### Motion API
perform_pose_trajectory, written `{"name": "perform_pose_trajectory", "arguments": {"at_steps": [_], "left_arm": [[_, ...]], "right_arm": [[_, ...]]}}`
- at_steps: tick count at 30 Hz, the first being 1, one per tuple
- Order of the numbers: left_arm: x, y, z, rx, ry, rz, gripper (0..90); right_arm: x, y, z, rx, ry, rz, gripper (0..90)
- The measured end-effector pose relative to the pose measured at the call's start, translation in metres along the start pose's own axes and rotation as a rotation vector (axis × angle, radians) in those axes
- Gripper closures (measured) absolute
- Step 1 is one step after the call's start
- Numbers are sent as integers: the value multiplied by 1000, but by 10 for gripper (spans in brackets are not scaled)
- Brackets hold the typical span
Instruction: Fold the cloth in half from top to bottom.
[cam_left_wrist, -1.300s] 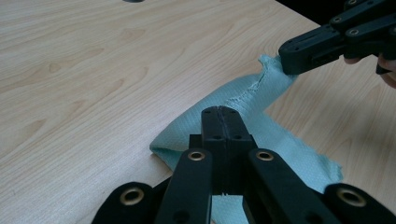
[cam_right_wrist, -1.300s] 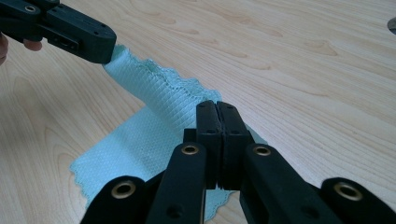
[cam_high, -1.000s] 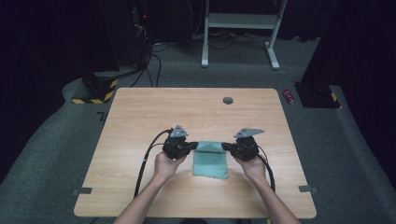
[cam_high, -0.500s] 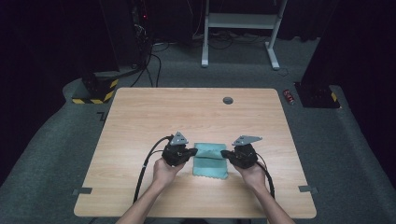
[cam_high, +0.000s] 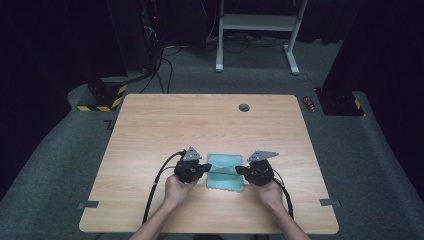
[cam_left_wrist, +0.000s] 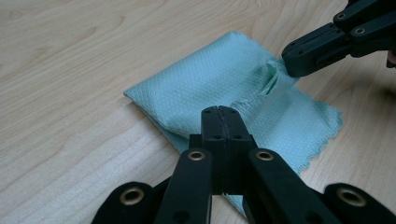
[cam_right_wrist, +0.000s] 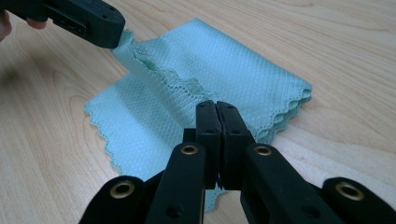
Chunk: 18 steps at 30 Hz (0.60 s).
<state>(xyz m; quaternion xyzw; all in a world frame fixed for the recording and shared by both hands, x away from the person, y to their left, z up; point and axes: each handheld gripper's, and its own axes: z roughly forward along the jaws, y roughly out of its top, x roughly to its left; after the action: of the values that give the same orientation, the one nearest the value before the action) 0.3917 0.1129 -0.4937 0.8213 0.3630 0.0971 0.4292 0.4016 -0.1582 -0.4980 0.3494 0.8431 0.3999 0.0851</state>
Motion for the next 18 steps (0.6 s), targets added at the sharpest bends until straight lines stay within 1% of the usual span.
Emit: {"name": "perform_pose_trajectory", "arguments": {"at_steps": [3,4,7,8,11,14,17,18], "left_arm": [[-2,-3,0,7,-4,9,900],[-3,-4,1,8,-2,6,900],[-3,-6,2,20,-5,8,900],[-4,-7,2,24,-6,8,900],[-5,-9,2,29,-6,10,900],[-5,-11,2,29,-7,6,900],[-6,-12,2,33,-10,11,900],[-6,-12,2,33,-10,14,900]], "right_arm": [[0,-4,-1,-4,8,3,884],[1,-5,-2,-6,9,7,884],[4,-9,-2,-3,2,-5,883],[4,-9,-1,-4,-2,-17,882],[5,-10,0,2,2,-9,882],[7,-10,-1,2,4,-27,882],[8,-13,-1,6,7,-26,882],[8,-14,-1,10,7,-19,882]]}}
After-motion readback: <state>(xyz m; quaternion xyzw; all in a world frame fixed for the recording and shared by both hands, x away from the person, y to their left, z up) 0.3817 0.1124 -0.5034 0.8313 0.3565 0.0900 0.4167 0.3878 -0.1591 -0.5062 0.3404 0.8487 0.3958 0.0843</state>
